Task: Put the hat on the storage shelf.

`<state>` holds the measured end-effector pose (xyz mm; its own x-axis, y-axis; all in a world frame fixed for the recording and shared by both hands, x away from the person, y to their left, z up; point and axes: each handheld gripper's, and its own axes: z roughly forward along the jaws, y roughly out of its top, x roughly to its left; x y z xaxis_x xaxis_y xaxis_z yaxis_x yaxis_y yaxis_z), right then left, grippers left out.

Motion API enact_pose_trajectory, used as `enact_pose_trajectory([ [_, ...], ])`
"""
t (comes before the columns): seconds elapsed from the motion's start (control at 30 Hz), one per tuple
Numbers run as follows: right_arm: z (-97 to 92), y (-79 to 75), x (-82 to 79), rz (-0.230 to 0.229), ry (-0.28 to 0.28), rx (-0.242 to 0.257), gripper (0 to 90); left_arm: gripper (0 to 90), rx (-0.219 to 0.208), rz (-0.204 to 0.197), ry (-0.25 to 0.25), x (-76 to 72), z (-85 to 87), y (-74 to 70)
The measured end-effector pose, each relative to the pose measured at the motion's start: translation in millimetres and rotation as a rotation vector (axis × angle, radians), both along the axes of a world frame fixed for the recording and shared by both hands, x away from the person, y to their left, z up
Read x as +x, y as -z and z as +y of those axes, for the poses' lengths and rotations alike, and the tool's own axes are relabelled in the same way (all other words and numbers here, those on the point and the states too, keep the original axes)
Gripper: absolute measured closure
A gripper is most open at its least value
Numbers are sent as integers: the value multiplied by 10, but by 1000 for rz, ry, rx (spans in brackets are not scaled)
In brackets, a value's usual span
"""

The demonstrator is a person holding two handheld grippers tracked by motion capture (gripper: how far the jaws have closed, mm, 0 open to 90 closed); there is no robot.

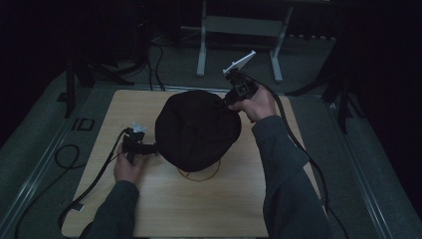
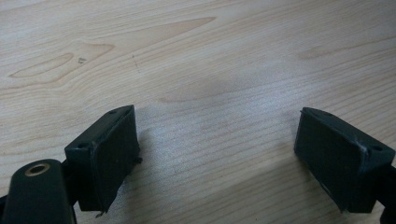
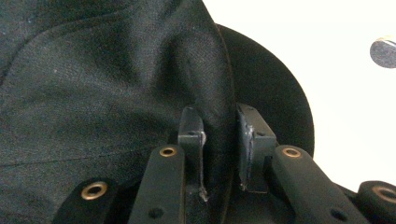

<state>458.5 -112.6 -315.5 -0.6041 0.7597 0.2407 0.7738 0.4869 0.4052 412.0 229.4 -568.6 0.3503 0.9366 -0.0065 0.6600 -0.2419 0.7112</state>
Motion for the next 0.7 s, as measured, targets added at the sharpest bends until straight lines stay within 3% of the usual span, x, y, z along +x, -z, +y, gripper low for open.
enact_pose_trajectory([
  [0.57, -46, 67, 30, 7, 10, 30, 728, 132, 2, 3, 3, 0, 2, -2],
  [0.7, -73, 73, 39, -18, 28, 20, 721, 132, 2, 3, 3, 0, 2, -2],
])
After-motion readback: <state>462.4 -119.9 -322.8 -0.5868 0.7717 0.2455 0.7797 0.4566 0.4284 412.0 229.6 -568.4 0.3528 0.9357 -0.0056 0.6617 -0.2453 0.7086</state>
